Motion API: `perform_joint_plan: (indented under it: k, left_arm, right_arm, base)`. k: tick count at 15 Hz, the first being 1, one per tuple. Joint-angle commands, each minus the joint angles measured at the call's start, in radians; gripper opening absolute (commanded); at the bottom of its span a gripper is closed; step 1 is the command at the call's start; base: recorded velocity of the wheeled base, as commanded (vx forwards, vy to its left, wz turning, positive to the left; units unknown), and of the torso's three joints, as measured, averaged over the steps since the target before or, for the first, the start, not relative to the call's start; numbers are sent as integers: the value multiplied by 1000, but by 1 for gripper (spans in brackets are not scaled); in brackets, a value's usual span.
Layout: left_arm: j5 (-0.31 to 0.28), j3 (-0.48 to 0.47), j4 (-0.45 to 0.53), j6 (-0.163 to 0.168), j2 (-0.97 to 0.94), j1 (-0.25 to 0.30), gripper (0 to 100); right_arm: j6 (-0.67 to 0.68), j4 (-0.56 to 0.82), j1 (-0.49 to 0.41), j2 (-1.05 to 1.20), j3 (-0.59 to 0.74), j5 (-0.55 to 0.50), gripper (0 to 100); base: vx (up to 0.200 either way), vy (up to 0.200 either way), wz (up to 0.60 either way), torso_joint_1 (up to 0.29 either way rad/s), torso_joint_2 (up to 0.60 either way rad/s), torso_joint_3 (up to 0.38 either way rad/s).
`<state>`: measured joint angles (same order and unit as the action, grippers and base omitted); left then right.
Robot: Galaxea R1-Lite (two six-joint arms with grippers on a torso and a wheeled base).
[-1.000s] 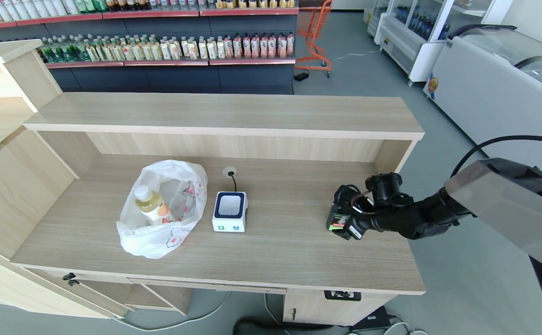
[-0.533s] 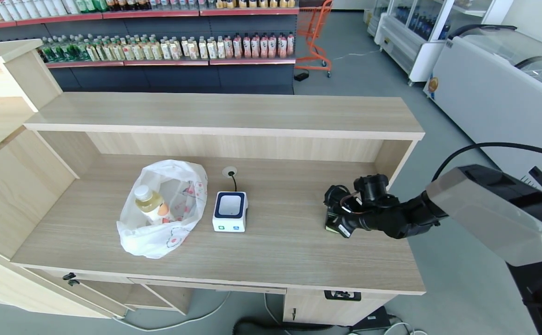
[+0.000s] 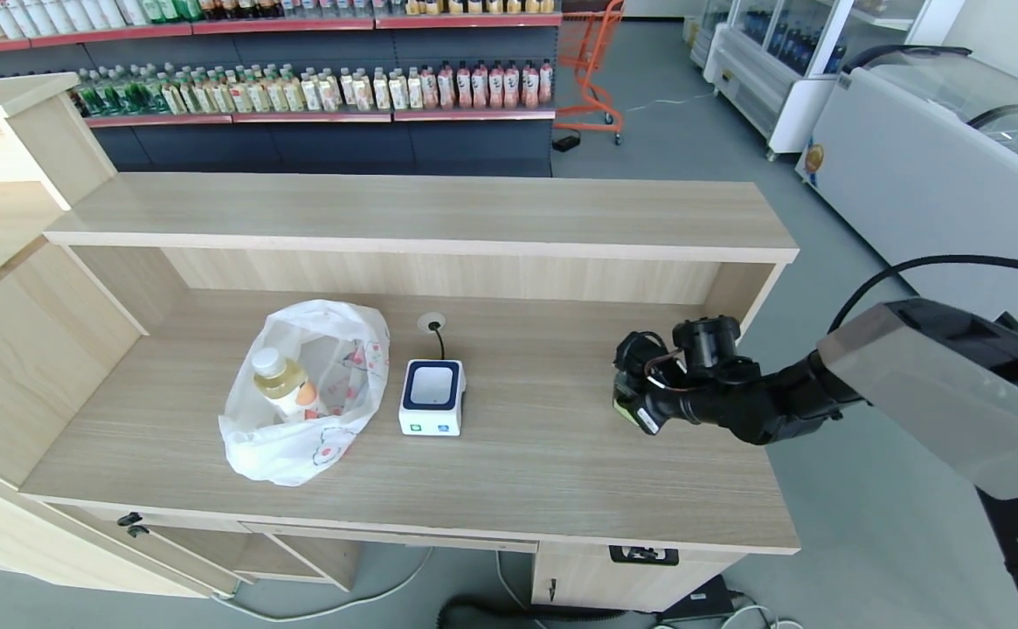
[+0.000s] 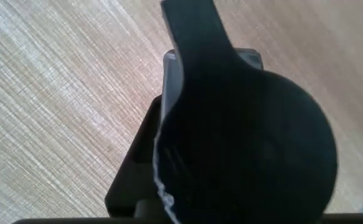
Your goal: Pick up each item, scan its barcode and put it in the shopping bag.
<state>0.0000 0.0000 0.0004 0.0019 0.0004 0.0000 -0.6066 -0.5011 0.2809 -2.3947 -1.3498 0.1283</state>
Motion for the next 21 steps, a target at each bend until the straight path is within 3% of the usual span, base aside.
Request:
perform_joint_plan:
  k: [1,4,5,6,8,11,14,16,17,19,21]
  left_arm:
    - [0,0,0,1,0,0,100]
    - [0,0,0,0,0,0,100]
    - [0,0,0,0,0,0,100]
    - [0,0,1,0,0,0,100]
    - [0,0,0,1,0,0,100]
    - [0,0,0,0,0,0,100]
    - [0,0,1,0,0,0,100]
    - [0,0,0,1,0,0,100]
    - [0,0,0,0,0,0,100]
    - [0,0,0,0,0,0,100]
    - [0,0,0,0,0,0,100]
  right_arm:
    - [10,-74,-88,338,290,-3,0]
    - [-156,-336,-167,637,690,1,0]
    - [-156,-336,-167,637,690,1,0]
    - [-401,-689,-150,680,949,48,0]
    - [-625,-697,-72,657,922,304,0]
    - [-1245,-691,-38,608,916,766,0]
    - [-1636,-628,37,500,917,907,0]
    - [-1750,-619,47,499,911,1033,0]
    - [-1834,-619,93,496,908,1145,0]
    - [-1886,-620,106,493,908,1237,0]
    - [-1911,-620,110,486,911,1243,0]
  base:
    - [0,0,0,0,0,0]
    - [0,0,0,0,0,0]
    - [0,0,0,0,0,0]
    - [0,0,0,0,0,0]
    - [0,0,0,0,0,0]
    - [0,0,0,0,0,0]
    - [0,0,0,0,0,0]
    - [0,0,0,0,0,0]
    - [0,0,0,0,0,0]
    - [0,0,0,0,0,0]
    - [0,0,0,0,0,0]
